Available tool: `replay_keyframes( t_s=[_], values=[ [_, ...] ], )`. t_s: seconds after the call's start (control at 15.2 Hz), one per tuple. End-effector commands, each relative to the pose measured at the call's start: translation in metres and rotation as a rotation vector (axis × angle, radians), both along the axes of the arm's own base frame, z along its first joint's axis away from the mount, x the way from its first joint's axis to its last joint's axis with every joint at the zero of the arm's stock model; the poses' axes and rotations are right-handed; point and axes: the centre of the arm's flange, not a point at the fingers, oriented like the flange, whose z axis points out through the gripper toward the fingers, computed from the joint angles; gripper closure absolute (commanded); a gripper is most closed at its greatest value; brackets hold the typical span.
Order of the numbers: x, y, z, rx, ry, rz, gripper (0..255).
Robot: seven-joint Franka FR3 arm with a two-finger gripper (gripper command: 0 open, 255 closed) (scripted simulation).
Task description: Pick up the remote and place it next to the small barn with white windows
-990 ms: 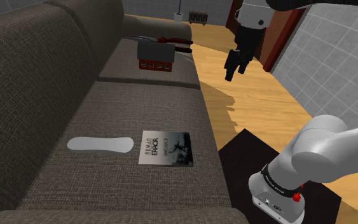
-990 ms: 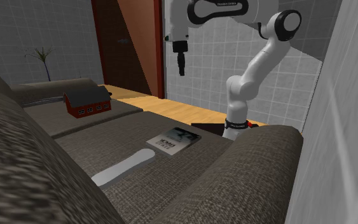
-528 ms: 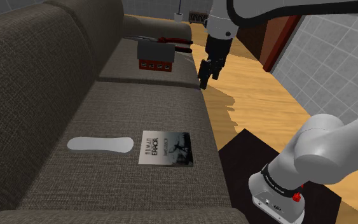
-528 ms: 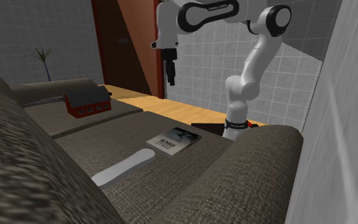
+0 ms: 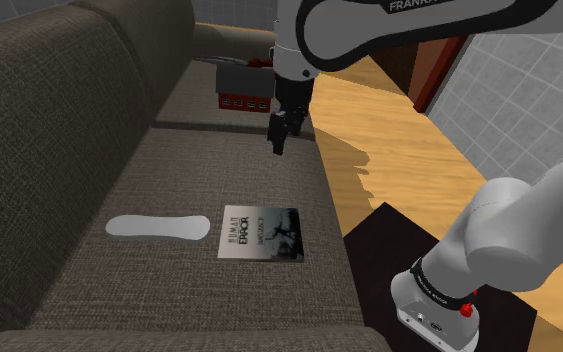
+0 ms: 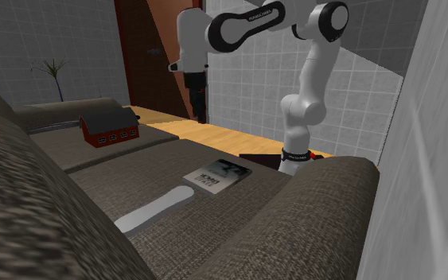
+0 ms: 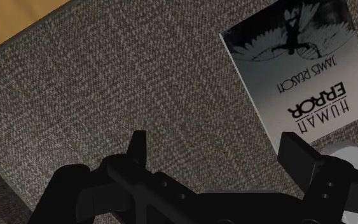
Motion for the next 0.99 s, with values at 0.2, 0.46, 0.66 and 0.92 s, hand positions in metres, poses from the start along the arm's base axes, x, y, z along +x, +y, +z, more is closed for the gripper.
replay_keyframes(
  t_s=[0.2, 0.46, 0.66, 0.92],
  values=[
    [0.022, 0.060, -0.022, 0.000, -0.010, 0.100, 0],
    [0.036, 0.108, -0.041, 0.000, -0.017, 0.180, 0],
    [0.044, 0.144, -0.055, -0.001, -0.023, 0.239, 0],
    [0.052, 0.193, -0.073, -0.001, -0.030, 0.318, 0]
  ],
)
